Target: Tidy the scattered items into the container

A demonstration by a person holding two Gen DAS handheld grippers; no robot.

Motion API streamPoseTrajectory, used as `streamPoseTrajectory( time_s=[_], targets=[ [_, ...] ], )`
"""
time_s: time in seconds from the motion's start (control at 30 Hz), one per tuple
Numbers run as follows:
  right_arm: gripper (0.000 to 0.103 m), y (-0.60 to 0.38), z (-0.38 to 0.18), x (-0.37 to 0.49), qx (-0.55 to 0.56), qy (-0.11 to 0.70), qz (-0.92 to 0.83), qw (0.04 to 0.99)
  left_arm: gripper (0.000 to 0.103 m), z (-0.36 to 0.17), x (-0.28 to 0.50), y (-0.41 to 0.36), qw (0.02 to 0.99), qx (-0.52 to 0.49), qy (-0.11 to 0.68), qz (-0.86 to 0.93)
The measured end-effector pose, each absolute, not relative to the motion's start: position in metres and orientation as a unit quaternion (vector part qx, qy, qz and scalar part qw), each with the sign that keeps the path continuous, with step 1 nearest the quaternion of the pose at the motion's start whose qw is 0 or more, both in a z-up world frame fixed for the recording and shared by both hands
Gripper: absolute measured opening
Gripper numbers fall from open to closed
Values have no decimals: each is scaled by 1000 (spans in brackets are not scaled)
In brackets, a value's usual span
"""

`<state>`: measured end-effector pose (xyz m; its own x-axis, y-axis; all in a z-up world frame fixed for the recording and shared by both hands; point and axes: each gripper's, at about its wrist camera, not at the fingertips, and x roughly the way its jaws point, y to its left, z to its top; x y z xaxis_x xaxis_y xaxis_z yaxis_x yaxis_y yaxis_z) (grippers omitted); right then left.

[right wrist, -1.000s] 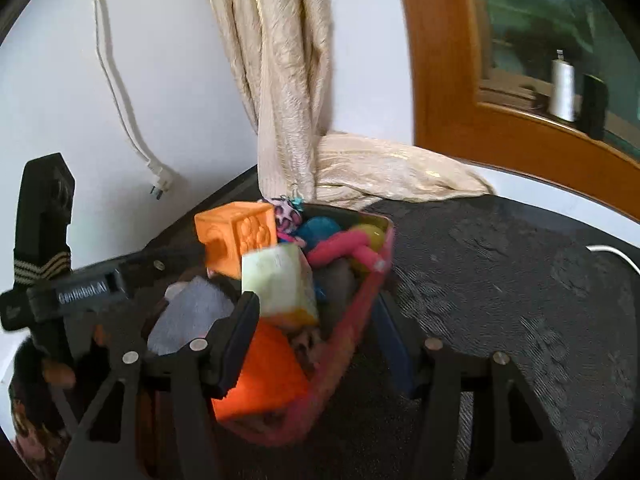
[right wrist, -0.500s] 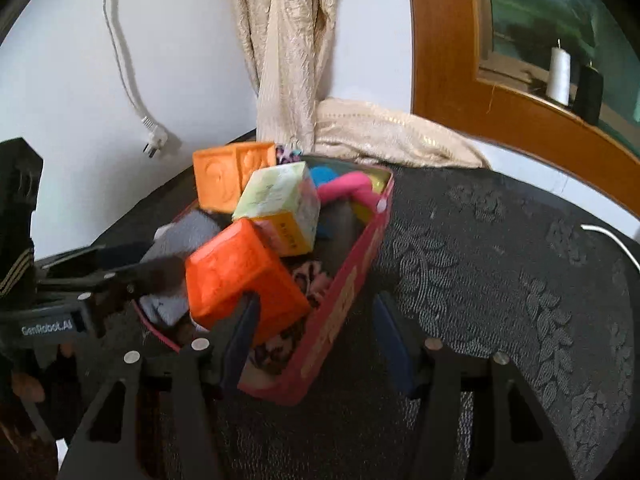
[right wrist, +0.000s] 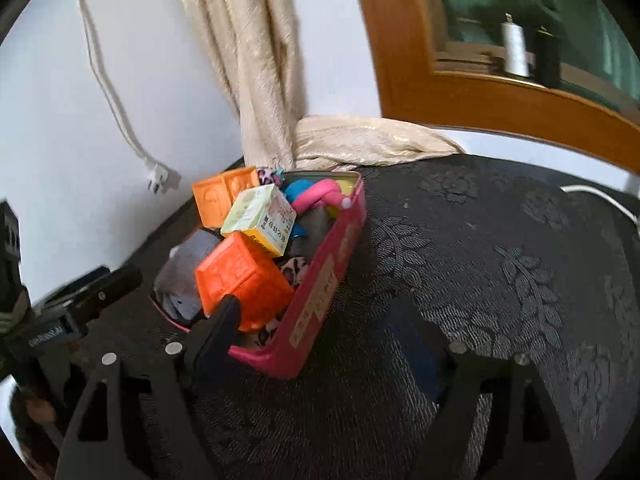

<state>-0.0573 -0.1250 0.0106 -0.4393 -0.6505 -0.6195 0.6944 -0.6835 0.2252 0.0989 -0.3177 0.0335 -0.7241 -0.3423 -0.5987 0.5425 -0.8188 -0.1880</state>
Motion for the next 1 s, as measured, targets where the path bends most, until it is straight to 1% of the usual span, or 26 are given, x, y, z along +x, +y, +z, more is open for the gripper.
streamPoseTrajectory(
  time_s=[0.1, 0.2, 0.43, 0.7, 1.0],
  targets=[
    [83, -118, 11, -49, 348, 34, -850, 394, 103, 33, 100, -309, 266, 300, 175, -899],
    [85, -116, 10, -39, 343, 48, -853, 389, 103, 31, 96, -298, 267, 310, 158, -899],
    [85, -114, -3, -40, 358, 48, -854, 375, 103, 33, 95, -281, 272, 322, 134, -897],
    [85, -116, 1, -40, 355, 46, -856, 374, 103, 34, 96, -290, 269, 329, 166, -890],
    [85, -119, 2, -40, 353, 47, -856, 375, 103, 31, 93, -292, 265, 336, 170, -887]
  ],
)
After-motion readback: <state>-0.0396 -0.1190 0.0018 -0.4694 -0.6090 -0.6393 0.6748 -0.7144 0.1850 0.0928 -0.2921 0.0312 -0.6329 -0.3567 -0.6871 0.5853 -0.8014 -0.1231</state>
